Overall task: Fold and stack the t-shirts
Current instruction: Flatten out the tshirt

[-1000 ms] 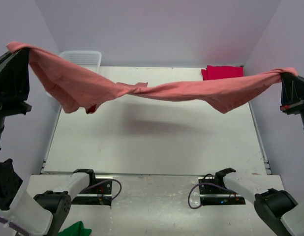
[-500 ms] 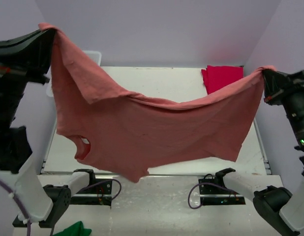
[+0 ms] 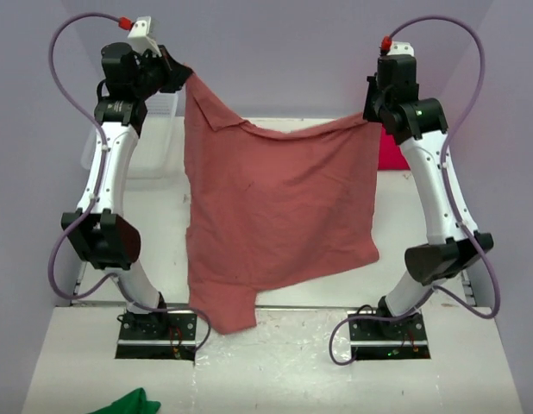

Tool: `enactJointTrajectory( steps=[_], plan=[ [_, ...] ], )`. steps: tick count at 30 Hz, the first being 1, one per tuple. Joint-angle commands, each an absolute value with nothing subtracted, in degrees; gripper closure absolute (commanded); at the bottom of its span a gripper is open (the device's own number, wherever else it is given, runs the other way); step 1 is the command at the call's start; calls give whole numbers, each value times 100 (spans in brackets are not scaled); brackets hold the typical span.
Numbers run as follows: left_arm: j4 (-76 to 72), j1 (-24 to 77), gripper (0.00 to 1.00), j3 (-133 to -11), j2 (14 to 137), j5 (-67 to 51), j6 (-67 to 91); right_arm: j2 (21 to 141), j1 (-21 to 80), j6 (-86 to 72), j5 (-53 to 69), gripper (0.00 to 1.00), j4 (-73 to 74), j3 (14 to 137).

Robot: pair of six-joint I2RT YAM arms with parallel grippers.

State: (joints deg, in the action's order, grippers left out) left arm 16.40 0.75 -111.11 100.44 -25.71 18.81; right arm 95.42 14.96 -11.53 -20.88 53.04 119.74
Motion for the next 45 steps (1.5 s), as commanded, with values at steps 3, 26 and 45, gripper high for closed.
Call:
enactJointTrajectory(
  steps=[3, 26, 45],
  plan=[
    [731, 18, 100, -11331, 10266, -2873, 1696, 9668, 1389, -993, -2356, 100, 4668, 12455],
    [2284, 44, 100, -12304, 6206, -3165, 2021, 6346, 3322, -537, -3120, 100, 5282, 12910],
    [1425, 44, 100, -11559, 8893, -2558, 1512, 7953, 1980, 115, -2893, 100, 3596, 11218]
  ],
)
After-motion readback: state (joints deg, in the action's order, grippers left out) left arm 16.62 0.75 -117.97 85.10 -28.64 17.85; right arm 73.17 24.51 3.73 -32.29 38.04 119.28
